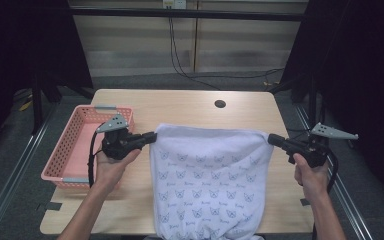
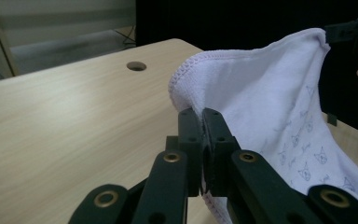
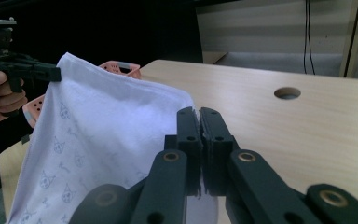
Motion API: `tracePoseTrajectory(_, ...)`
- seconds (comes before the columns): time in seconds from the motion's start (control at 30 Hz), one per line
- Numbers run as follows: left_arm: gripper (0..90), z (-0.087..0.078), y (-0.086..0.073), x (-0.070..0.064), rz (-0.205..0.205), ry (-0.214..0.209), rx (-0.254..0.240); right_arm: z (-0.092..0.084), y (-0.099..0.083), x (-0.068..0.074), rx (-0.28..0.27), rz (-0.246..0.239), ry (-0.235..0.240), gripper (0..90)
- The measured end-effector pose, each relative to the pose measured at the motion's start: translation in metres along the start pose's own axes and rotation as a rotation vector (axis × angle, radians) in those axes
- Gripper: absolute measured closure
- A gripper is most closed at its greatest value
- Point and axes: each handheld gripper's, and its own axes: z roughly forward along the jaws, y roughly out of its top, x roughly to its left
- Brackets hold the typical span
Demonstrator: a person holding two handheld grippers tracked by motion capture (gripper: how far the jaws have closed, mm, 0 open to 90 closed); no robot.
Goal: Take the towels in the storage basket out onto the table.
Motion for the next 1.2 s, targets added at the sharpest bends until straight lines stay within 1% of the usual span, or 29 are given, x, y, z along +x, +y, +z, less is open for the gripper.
tracePoseTrajectory(0.03,87.6,-0.001,0.002,0.001,-0.001,0.004,-0.003,0.003,0.006,0.0,-0.005,-0.006,0.0,88.0)
tracePoseTrajectory(0.07,87.7,-0.003,0.006,0.003,-0.009,0.01,-0.02,0.004,0.01,0.001,-0.011,-0.009,-0.004,88.0)
tracePoseTrajectory(0.17,87.7,-0.008,0.017,0.005,0.001,0.012,-0.051,0.007,0.03,0.001,-0.039,-0.027,-0.008,88.0)
tracePoseTrajectory(0.2,87.7,-0.01,0.022,0.006,0.003,0.016,-0.068,0.008,0.035,0.001,-0.044,-0.029,-0.009,88.0)
tracePoseTrajectory(0.23,87.7,-0.011,0.026,0.007,0.005,0.02,-0.073,0.009,0.043,0.002,-0.048,-0.04,-0.014,88.0)
tracePoseTrajectory(0.3,87.7,-0.011,0.034,0.011,0.013,0.034,-0.072,0.011,0.055,0.001,-0.054,-0.049,-0.016,88.1)
tracePoseTrajectory(0.43,87.7,-0.009,0.048,0.024,0.002,0.064,-0.081,0.018,0.079,-0.005,-0.075,-0.055,-0.027,88.2)
tracePoseTrajectory(0.53,87.7,-0.006,0.063,0.033,0.005,0.087,-0.086,0.026,0.097,-0.008,-0.078,-0.07,-0.034,88.2)
tracePoseTrajectory(0.6,87.6,-0.004,0.073,0.038,0.01,0.094,-0.093,0.032,0.108,-0.012,-0.08,-0.077,-0.044,88.2)
tracePoseTrajectory(0.63,87.7,-0.002,0.079,0.041,0.007,0.099,-0.1,0.034,0.112,-0.014,-0.082,-0.079,-0.049,88.2)
tracePoseTrajectory(0.67,87.6,0.001,0.085,0.045,0.013,0.117,-0.094,0.038,0.118,-0.018,-0.086,-0.073,-0.051,88.2)
tracePoseTrajectory(0.7,87.4,0.006,0.087,0.049,0.01,0.125,-0.088,0.043,0.124,-0.022,-0.091,-0.076,-0.061,88.2)
tracePoseTrajectory(0.73,87.1,0.011,0.088,0.054,-0.007,0.129,-0.076,0.048,0.128,-0.026,-0.096,-0.073,-0.064,88.2)
tracePoseTrajectory(0.77,85.3,0.016,0.088,0.057,-0.018,0.13,-0.061,0.053,0.13,-0.03,-0.093,-0.068,-0.071,88.2)
tracePoseTrajectory(0.8,80.7,0.021,0.086,0.063,-0.034,0.14,-0.047,0.057,0.13,-0.033,-0.086,-0.064,-0.085,88.0)
tracePoseTrajectory(0.83,72.1,0.027,0.083,0.068,-0.067,0.152,-0.033,0.064,0.129,-0.039,-0.072,-0.057,-0.095,86.8)
tracePoseTrajectory(0.87,66.0,0.03,0.08,0.072,-0.082,0.162,-0.023,0.072,0.124,-0.045,-0.036,-0.058,-0.133,78.4)
tracePoseTrajectory(0.9,65.7,0.032,0.078,0.072,-0.086,0.165,-0.02,0.076,0.119,-0.05,-0.017,-0.051,-0.181,71.3)
tracePoseTrajectory(0.93,65.1,0.034,0.075,0.071,-0.081,0.142,-0.015,0.079,0.115,-0.054,-0.003,-0.038,-0.18,70.0)
tracePoseTrajectory(0.97,64.7,0.037,0.072,0.067,-0.067,0.136,-0.005,0.08,0.109,-0.058,0.011,-0.029,-0.172,67.7)
tracePoseTrajectory(1.0,64.4,0.038,0.07,0.065,-0.058,0.131,0.004,0.081,0.102,-0.06,0.014,-0.026,-0.179,67.7)
tracePoseTrajectory(1.03,64.0,0.039,0.068,0.062,-0.061,0.114,-0.002,0.081,0.096,-0.061,0.029,-0.023,-0.169,67.6)
tracePoseTrajectory(1.07,64.0,0.04,0.068,0.058,-0.049,0.103,0.0,0.08,0.093,-0.061,0.034,-0.026,-0.167,67.5)
tracePoseTrajectory(1.13,64.1,0.041,0.066,0.047,-0.033,0.075,-0.001,0.077,0.083,-0.057,0.051,-0.03,-0.145,67.1)
tracePoseTrajectory(1.17,64.1,0.04,0.065,0.041,-0.02,0.068,-0.001,0.074,0.078,-0.053,0.057,-0.035,-0.133,66.0)
tracePoseTrajectory(1.2,64.1,0.04,0.064,0.035,-0.013,0.051,0.003,0.072,0.073,-0.048,0.065,-0.041,-0.13,65.3)
